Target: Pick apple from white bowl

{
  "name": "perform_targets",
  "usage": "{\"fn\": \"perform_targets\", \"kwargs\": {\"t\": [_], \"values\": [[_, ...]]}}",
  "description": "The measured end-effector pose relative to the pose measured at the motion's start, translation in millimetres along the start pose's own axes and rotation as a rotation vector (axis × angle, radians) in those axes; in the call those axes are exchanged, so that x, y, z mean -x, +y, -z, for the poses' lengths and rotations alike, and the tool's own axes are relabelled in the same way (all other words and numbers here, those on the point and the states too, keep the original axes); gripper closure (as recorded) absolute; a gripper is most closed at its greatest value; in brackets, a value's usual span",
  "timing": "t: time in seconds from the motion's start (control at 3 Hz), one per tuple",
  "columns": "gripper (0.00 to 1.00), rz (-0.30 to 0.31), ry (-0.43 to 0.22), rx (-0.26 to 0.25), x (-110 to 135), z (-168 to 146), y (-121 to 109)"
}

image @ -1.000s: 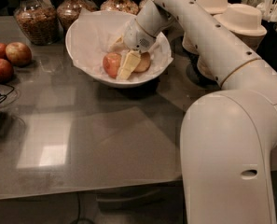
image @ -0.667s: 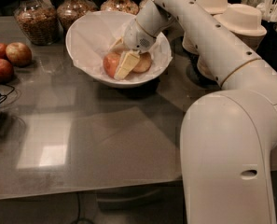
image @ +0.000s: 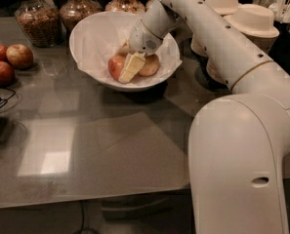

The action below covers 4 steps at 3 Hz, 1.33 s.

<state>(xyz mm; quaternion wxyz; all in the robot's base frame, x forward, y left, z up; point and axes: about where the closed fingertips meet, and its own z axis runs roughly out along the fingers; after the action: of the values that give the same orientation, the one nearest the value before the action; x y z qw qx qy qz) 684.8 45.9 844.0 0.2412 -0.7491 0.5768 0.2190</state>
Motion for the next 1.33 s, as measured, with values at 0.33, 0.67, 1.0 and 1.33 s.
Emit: {"fn": "perform_targets", "kwargs": {"t": [0.33, 0.67, 1.0, 1.33], "values": [[1.00, 0.000, 0.000, 0.000, 5, 2, -1], [1.00, 0.050, -0.010, -0.003, 29, 12, 2], [1.00, 0.120, -0.039, 0.000, 59, 26, 10], [1.00, 0.165, -0.078, -0.015, 75, 40, 16]]}}
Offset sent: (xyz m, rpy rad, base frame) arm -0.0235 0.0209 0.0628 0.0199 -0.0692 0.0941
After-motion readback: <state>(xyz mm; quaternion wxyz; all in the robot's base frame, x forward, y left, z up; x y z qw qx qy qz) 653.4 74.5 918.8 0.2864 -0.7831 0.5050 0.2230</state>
